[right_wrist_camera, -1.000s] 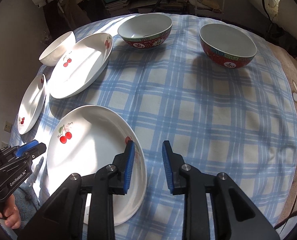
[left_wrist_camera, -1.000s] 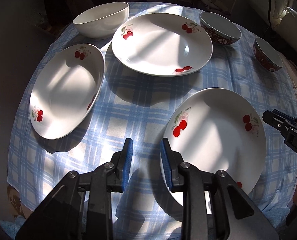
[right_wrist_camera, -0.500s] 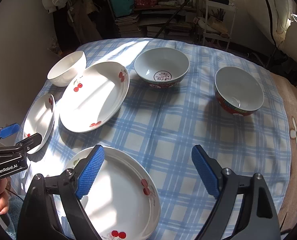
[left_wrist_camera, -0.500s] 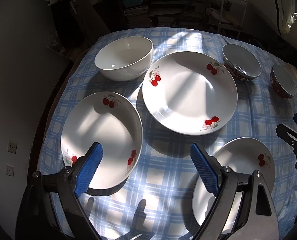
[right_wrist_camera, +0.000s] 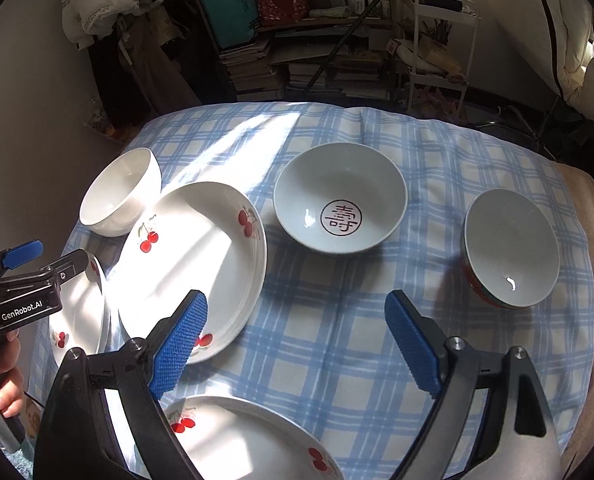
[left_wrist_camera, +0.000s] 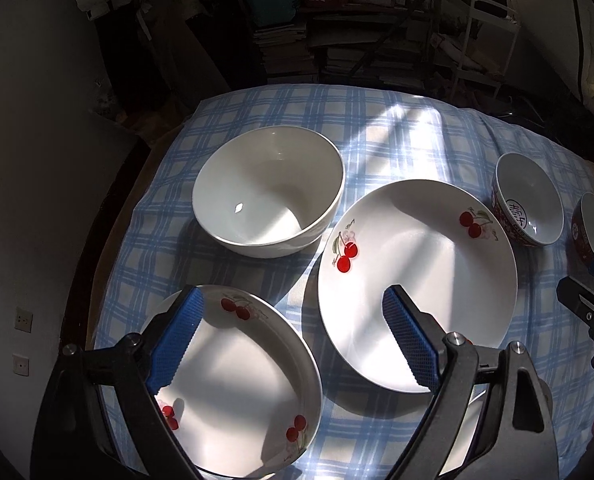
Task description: Organize plates and bowls
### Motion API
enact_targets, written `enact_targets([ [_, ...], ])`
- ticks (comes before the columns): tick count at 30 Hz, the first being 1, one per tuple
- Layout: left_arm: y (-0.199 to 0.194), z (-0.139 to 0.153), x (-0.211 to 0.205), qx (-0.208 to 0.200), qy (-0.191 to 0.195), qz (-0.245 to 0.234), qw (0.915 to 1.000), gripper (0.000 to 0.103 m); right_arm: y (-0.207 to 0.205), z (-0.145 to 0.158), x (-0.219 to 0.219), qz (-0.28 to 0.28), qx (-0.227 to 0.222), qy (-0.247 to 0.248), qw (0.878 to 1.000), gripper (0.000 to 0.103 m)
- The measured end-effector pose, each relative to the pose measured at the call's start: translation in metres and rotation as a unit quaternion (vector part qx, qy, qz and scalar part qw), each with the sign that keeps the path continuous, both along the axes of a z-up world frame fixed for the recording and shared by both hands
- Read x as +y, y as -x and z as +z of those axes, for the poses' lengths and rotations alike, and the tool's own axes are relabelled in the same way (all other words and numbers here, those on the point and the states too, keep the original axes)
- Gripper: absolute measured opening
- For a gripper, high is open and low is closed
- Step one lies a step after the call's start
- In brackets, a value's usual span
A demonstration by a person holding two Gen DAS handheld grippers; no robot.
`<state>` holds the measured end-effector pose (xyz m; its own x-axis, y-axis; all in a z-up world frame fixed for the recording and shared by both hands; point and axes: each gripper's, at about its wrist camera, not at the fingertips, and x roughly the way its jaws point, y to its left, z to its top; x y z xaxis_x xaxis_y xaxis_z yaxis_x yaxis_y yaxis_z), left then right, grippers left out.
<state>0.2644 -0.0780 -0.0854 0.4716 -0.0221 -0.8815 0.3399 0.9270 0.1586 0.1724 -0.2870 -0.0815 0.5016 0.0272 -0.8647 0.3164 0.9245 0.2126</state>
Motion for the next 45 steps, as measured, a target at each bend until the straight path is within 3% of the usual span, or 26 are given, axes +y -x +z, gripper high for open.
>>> enact_targets([
  [20, -0.030, -0.045, 0.001, 0.067, 0.081, -0.007, 0.9945, 0.089, -0.044, -0.039, 0.011, 0.008, 0.041, -0.030, 0.999, 0.092],
  [22, -0.030, -0.047, 0.001, 0.069, 0.088, -0.008, 0.9937, 0.080, -0.046, -0.042, 0.012, 0.007, 0.044, -0.033, 0.998, 0.092],
  [23, -0.032, -0.048, 0.003, 0.072, 0.093, -0.003, 0.9931, 0.069, -0.047, -0.043, 0.012, 0.008, 0.046, -0.035, 0.998, 0.090],
  [24, -0.033, -0.050, 0.005, 0.074, 0.099, 0.007, 0.9923, 0.058, -0.048, -0.044, 0.013, 0.008, 0.048, -0.038, 0.998, 0.085],
  [27, -0.037, -0.056, 0.010, 0.083, 0.116, 0.020, 0.9895, 0.045, -0.052, -0.051, 0.015, 0.014, 0.058, -0.051, 0.997, 0.067],
  [31, -0.039, -0.065, 0.010, 0.095, 0.117, 0.021, 0.9883, 0.035, -0.055, -0.059, 0.020, 0.020, 0.066, -0.054, 0.996, 0.046],
  [33, -0.040, -0.070, 0.012, 0.101, 0.125, 0.024, 0.9867, 0.028, -0.056, -0.063, 0.021, 0.021, 0.070, -0.058, 0.996, 0.023],
  [34, -0.041, -0.072, 0.014, 0.102, 0.132, 0.028, 0.9856, 0.027, -0.056, -0.066, 0.022, 0.022, 0.072, -0.064, 0.995, 0.019],
  [36, -0.044, -0.075, 0.016, 0.103, 0.140, 0.040, 0.9840, 0.016, -0.057, -0.069, 0.023, 0.021, 0.074, -0.070, 0.995, 0.015],
  [38, -0.047, -0.080, 0.016, 0.114, 0.152, 0.042, 0.9809, 0.014, -0.058, -0.071, 0.022, 0.017, 0.074, -0.075, 0.994, 0.014],
  [45, -0.044, -0.078, 0.011, 0.101, 0.142, 0.035, 0.9841, 0.014, -0.058, -0.071, 0.018, 0.011, 0.070, -0.092, 0.993, 0.012],
])
